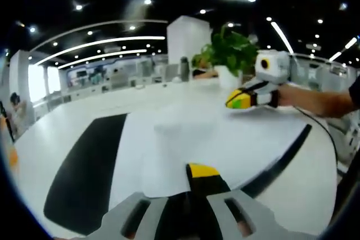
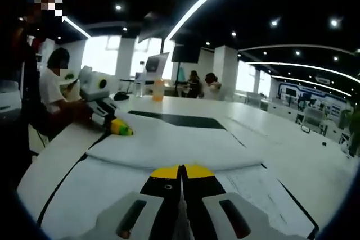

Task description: Flip through the bound document one page at a time

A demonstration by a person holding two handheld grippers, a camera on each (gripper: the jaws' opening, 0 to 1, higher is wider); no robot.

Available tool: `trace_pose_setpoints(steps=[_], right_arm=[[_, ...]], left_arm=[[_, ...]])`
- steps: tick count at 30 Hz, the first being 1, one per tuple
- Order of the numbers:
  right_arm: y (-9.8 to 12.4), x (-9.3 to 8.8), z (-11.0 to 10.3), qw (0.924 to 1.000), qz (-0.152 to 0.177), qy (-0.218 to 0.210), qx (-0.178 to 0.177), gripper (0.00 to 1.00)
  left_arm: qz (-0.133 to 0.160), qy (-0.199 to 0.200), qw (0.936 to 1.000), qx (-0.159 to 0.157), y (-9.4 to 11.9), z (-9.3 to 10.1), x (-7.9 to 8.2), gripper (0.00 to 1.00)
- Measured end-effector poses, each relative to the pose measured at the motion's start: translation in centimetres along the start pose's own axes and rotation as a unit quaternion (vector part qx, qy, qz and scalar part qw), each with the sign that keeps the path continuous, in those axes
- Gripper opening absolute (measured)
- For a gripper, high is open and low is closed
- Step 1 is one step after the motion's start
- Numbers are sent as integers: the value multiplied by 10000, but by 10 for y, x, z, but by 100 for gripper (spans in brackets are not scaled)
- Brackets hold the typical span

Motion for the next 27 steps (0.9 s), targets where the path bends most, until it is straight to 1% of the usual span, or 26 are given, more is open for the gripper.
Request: trace_pose_setpoints(steps=[1, 5, 10, 14, 17, 21, 27], right_arm=[[-3, -1, 0, 10000, 0, -65, 33, 5], [-9, -1, -1, 10000, -36, -62, 51, 5], [-18, 3, 0, 9999, -37, -71, 89, 5], [-25, 1, 1, 9998, -129, -70, 101, 4], [-29, -2, 0, 9997, -218, -39, 96, 4], [-30, 0, 0, 9995, -310, -58, 87, 4], [-33, 1, 0, 9993, -366, -81, 76, 4]], left_arm=[[-3, 1, 10000, -3, 0, 0, 0, 3], [-12, 0, 10000, -2, 0, 0, 0, 3], [-18, -1, 10000, 2, 0, 0, 0, 3], [-19, -1, 10000, 2, 0, 0, -1, 3], [-13, 7, 10000, 3, 0, -1, 0, 3], [11, -3, 10000, 16, 1, 0, 0, 4], [42, 18, 10000, 57, 2, -2, 1, 6]])
Point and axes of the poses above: the point that each gripper's makers call its tool centre point, and the gripper's own axes: y roughly backward along the fingers, z roughly to its right, x roughly out of its top, the point moved 9 cm from there along y, roughly backward along the fingers, and after that the axes turned 11 degrees about -y, right-handed, at the moved point
